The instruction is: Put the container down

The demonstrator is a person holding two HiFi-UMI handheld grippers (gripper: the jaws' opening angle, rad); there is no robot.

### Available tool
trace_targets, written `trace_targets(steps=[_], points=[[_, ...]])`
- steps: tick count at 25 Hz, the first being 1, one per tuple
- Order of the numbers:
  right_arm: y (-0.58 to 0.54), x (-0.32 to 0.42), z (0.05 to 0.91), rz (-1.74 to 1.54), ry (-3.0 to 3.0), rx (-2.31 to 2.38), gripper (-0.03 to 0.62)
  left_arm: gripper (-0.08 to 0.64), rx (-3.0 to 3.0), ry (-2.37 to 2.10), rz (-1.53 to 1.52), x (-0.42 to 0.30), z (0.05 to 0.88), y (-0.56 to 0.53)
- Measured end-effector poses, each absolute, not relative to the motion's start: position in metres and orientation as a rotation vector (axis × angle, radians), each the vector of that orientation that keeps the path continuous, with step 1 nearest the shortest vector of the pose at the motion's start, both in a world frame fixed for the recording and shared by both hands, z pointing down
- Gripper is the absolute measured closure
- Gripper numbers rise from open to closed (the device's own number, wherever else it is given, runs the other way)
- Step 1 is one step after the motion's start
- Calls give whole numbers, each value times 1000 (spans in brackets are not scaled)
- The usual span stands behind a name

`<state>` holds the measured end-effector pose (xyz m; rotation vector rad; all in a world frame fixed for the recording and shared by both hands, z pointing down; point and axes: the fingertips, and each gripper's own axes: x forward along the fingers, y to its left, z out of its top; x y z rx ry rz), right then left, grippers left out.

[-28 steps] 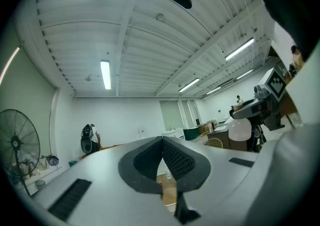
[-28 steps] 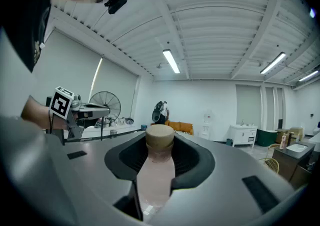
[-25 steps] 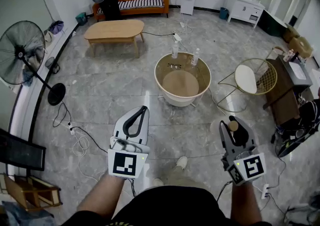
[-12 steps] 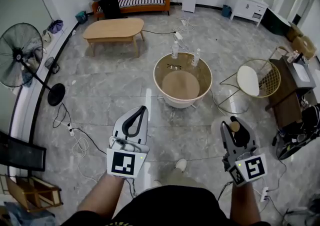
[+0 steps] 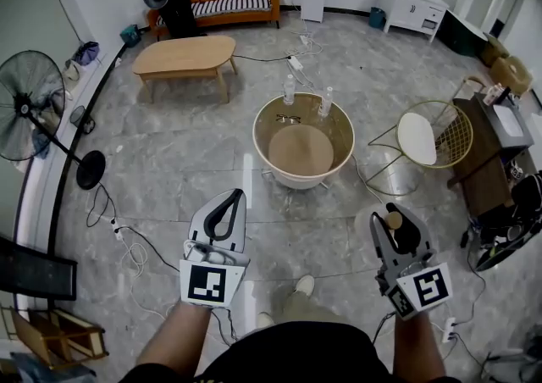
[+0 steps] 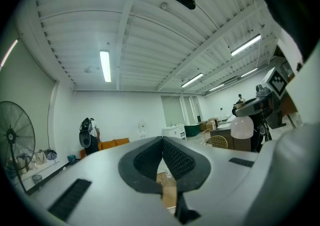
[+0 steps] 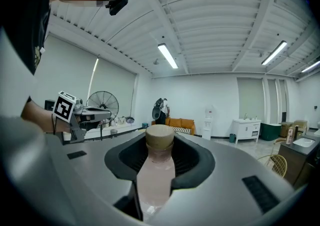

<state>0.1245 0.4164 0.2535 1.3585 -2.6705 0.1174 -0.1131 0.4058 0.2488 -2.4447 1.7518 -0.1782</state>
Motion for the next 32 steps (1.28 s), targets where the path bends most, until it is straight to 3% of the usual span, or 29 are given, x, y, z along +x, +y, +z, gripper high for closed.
trace_targets(steps=[32], points=[[284,179,274,119,-2735,1223,451,545,-2353,1826,-258,-56,244,295]])
